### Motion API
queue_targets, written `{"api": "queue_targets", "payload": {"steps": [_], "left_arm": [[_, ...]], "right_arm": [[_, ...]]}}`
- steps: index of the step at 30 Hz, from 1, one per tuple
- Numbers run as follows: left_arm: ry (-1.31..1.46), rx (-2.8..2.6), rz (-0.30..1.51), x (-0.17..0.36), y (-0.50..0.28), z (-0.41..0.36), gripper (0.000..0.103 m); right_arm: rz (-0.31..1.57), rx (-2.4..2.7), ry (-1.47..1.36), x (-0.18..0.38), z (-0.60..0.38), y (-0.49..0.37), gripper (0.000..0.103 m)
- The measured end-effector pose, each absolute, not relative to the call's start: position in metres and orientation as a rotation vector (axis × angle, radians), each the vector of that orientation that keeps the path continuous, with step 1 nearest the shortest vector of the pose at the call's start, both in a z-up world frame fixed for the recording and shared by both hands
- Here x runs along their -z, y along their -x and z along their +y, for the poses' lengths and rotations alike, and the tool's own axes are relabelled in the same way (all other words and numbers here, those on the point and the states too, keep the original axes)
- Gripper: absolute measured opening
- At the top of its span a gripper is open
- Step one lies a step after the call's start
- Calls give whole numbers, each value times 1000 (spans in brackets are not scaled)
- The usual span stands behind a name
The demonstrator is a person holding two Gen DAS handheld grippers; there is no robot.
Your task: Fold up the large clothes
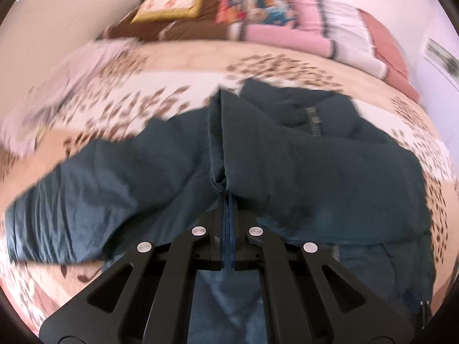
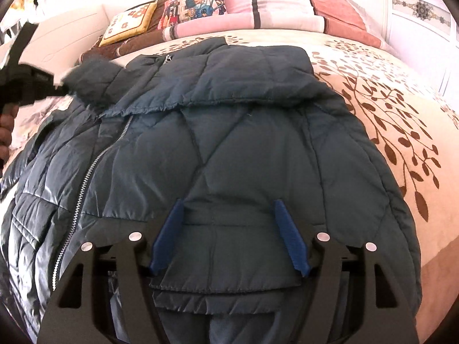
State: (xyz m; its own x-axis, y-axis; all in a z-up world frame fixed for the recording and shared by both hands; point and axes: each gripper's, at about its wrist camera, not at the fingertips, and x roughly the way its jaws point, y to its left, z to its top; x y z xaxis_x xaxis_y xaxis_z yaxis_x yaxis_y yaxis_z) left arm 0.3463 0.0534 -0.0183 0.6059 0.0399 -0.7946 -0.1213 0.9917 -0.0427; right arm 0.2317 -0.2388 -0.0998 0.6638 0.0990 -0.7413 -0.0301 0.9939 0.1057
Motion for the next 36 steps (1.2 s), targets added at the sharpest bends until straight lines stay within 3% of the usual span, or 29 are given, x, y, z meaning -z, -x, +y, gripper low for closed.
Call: {"api": "queue_targets", "payload": {"steps": [12, 15, 17, 20, 25, 28, 36], "left_arm": [[144, -136, 938, 25, -326, 114, 4], [135, -138, 934, 21, -304, 124, 30], [127, -151, 930, 18, -282, 131, 59], [106, -139, 944, 18, -247, 138, 69], [79, -115, 985, 27, -187, 154, 79], [121, -123, 1035, 43, -157, 166, 79], [173, -139, 1103, 90, -123, 175, 83]], "right_arm": [[845, -64, -66, 102, -235, -234, 70], [846, -61, -63, 102, -235, -235, 70], [848, -61, -62, 102, -235, -235, 70], [864, -66, -63, 97, -237, -236, 69], [800, 14, -15, 71, -261, -209, 69], [776, 84, 46, 65, -291, -187, 69], [867, 150, -42, 100, -362, -164, 69]]}}
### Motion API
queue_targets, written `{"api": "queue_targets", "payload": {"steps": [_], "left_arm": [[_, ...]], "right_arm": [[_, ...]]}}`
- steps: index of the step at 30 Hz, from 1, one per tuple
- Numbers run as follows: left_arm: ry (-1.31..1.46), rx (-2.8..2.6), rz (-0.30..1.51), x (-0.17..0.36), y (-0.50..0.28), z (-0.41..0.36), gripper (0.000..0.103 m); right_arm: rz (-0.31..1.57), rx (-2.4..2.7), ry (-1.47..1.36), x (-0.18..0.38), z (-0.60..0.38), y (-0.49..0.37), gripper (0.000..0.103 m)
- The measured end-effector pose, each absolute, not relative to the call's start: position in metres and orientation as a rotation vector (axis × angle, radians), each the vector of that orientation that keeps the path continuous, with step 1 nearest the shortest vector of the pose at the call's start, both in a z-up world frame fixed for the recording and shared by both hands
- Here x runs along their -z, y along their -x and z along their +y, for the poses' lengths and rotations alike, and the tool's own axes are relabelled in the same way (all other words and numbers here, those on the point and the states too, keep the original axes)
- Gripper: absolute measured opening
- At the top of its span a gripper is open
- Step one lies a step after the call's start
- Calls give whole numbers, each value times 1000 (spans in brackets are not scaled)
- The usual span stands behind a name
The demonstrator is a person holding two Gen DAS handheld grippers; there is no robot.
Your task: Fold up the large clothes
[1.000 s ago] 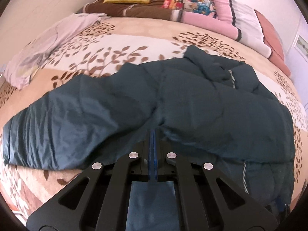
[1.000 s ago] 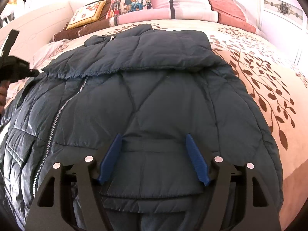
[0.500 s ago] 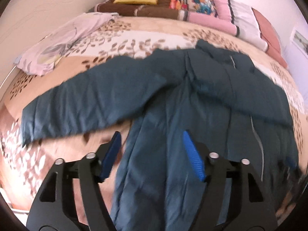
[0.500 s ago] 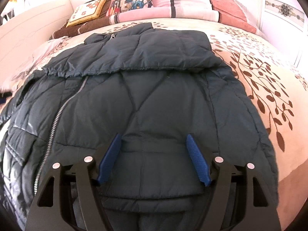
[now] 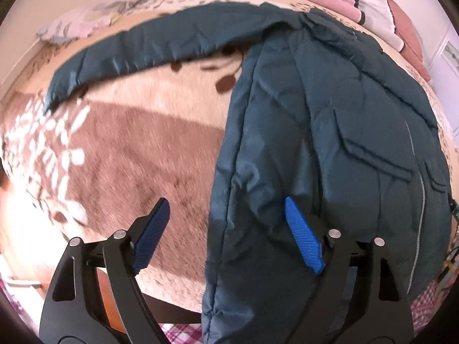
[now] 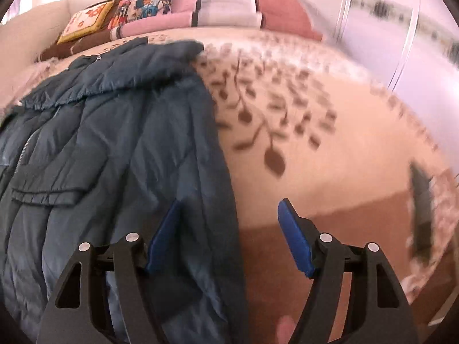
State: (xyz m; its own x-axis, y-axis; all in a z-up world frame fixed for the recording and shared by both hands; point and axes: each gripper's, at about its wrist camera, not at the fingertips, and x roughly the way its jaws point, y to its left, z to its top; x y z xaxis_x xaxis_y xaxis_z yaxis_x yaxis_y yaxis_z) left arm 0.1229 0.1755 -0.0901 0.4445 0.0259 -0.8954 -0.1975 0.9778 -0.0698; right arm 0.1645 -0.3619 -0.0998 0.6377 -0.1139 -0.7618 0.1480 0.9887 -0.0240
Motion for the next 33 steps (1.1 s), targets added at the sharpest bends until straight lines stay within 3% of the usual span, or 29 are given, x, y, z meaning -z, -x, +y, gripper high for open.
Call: {"api": "queue_targets", "payload": {"steps": [3, 4, 7, 8, 9, 17, 30, 33], "left_arm": [[233, -92, 1142, 102, -125, 178, 83], [243, -85, 1146, 103, -124, 179, 77], [230, 7, 1137, 98, -123, 175, 27], [203, 18, 1127, 92, -121, 171, 16], [171, 24, 1114, 86, -119, 166, 13], [117, 96, 1096, 47, -81, 161, 9], [138, 88, 1164, 60, -46, 165, 9], [147, 82, 1167, 60, -53, 165, 15]], "right_arm": [[878, 142, -110, 103, -369, -165, 69], [879, 144, -116, 103, -369, -165, 69], [881, 146, -98, 102, -368, -165, 69], [886, 147, -88, 100, -367, -164, 69], [891, 150, -81, 98, -363, -164, 69], [915, 173, -40, 79, -361, -128, 69], [990, 203, 26, 89, -355, -62, 69], [1017, 210, 4, 92, -356, -65, 69]]}}
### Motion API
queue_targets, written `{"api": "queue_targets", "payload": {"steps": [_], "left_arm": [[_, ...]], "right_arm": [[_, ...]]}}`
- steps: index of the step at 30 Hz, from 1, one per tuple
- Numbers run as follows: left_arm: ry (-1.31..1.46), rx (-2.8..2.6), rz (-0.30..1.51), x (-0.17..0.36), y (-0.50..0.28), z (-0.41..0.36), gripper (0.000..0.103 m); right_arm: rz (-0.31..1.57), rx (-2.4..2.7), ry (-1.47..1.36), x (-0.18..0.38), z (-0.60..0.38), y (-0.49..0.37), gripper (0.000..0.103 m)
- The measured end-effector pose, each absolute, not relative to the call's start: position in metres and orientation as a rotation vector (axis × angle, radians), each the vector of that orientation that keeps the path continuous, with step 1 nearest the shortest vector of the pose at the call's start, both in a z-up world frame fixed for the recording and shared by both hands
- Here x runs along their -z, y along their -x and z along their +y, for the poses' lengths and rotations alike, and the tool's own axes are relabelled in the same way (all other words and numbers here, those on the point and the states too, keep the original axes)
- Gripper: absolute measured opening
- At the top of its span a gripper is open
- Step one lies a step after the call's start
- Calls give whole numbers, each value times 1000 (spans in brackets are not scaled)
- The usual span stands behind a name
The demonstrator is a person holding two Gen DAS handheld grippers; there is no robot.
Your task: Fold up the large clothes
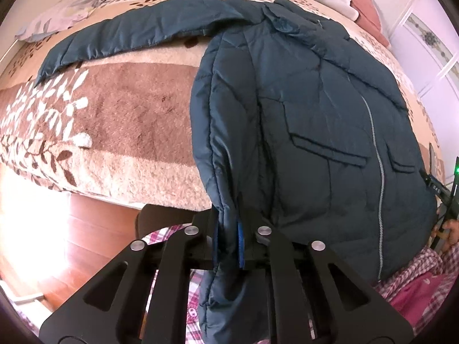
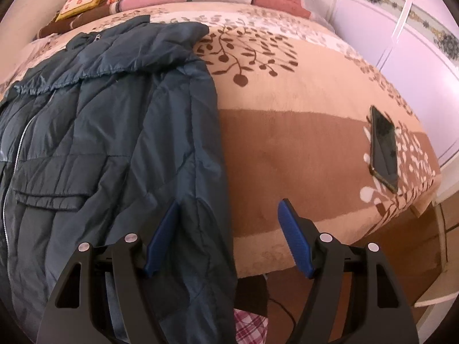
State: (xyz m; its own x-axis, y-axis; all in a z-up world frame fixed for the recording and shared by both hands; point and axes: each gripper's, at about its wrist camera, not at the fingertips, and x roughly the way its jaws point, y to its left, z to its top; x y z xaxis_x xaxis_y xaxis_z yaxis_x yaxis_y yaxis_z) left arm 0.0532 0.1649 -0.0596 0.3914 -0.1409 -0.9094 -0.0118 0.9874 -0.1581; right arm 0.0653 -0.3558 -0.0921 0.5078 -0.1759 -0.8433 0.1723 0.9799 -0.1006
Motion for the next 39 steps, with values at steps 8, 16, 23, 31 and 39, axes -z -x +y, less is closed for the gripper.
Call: {"api": "queue_targets", "payload": {"steps": [8, 16, 23, 31, 39], "left_arm": [[274, 46, 1039, 39, -65, 192, 60], [389, -34, 923, 28, -112, 231, 70], [572, -215, 843, 40, -150, 297, 71], [794, -400, 793, 71, -184, 380, 71], [1016, -448, 759, 108, -202, 429, 71]], "right_arm": [[999, 231, 62, 63, -347, -66, 69], [914, 66, 36, 7, -289, -97, 69], [922, -158, 48, -6, -197, -146, 69], [947, -298, -7, -15, -112, -200, 69], [990, -372, -46, -8, -72, -216, 69]]}}
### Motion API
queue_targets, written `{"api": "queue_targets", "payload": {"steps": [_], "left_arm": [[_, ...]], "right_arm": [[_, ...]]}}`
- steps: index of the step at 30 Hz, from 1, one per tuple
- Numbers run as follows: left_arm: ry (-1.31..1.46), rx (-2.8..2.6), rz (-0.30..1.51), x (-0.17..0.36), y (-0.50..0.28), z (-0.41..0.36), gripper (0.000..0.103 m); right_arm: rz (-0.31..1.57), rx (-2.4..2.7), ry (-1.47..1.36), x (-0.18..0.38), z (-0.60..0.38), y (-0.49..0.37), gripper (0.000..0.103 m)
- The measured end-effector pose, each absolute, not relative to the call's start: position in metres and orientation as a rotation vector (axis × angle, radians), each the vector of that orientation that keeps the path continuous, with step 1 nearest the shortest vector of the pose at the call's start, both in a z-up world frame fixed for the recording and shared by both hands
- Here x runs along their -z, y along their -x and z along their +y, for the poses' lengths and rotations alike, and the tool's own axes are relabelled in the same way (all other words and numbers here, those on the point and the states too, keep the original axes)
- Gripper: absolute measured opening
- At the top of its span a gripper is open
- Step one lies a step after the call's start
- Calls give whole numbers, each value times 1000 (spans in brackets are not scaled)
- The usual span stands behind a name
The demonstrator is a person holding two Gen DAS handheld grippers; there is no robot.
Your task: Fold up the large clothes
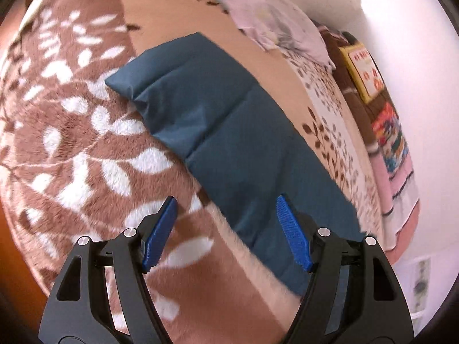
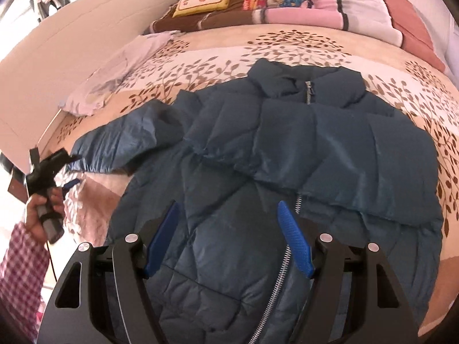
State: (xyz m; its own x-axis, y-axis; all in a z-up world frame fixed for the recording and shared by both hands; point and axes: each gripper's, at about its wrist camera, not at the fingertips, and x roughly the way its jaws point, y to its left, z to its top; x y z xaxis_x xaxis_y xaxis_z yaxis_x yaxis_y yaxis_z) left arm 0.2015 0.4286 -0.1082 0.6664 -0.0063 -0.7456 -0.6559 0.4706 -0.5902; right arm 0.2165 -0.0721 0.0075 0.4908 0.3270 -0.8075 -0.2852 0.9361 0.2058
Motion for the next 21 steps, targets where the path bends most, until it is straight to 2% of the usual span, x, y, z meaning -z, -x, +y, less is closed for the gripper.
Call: {"api": "queue_targets", "payload": {"steps": [2, 3, 5, 6, 7, 8, 14, 21], "left_arm": [[1028, -444, 730, 108, -204, 432, 69], [1015, -446, 721, 107, -207, 432, 64], [978, -451, 738, 108, -214, 434, 28], [968, -461, 750, 109, -216, 436, 22], [957, -474, 757, 109, -219, 437, 11], [947, -475, 760, 109, -220, 440, 8], [761, -482, 687, 67, -215, 423, 3], [490, -354, 467, -42, -208, 361, 3]], "right_arm": [[1004, -375, -57, -2, -73, -216, 69], [1017, -375, -67, 2, -74, -215, 69], [1034, -367, -78, 8, -76, -215, 69], [1039, -364, -78, 10, -77, -214, 69], [1044, -355, -74, 13, -78, -214, 69], [1050, -345, -73, 16, -80, -213, 69], [1063, -304, -99, 20, -98, -209, 69], [1017, -238, -125, 11, -129, -200, 69]]}}
